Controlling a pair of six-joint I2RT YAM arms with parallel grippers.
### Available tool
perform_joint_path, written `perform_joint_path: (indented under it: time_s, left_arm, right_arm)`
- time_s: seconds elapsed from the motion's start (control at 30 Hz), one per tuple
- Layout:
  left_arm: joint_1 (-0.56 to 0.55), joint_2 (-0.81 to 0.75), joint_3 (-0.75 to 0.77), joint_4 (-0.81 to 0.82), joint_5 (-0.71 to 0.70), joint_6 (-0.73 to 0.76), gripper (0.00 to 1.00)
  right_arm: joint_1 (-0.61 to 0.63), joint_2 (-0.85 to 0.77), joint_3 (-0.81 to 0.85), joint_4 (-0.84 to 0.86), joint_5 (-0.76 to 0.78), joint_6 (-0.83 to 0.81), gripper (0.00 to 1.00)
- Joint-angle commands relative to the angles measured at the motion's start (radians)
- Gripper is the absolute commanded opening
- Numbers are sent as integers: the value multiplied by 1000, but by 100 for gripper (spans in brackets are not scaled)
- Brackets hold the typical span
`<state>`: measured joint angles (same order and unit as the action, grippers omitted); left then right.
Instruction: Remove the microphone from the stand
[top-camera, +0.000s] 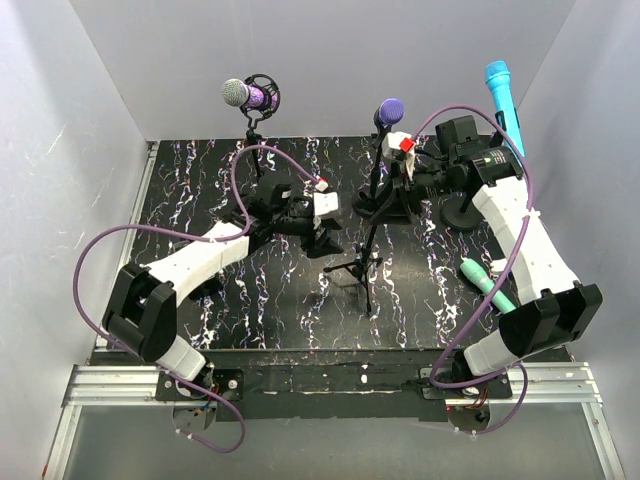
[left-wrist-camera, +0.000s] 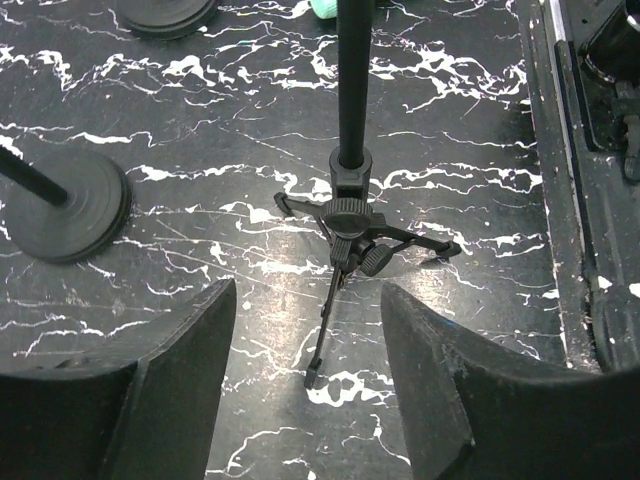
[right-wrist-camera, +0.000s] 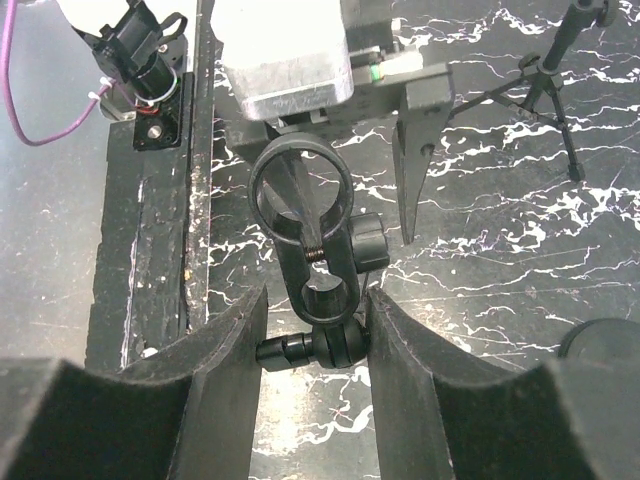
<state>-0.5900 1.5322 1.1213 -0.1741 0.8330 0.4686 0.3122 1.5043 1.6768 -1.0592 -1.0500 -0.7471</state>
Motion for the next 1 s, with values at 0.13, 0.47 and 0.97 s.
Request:
perform_joint_path:
  time_s: [0.13,0.47,0.97]
  left_arm:
    - [-56,40,-9,154,-28,27,52]
    - [-97,97,2,200,-26,-28,41]
    - [-99,100,-34,237,11,-105,42]
  right_arm:
    - [-13,13,4,-27,-39,-66,11]
    - [-24,25,27,-36,-47,-61,11]
    - [-47,8,-9,31,-33,5,10]
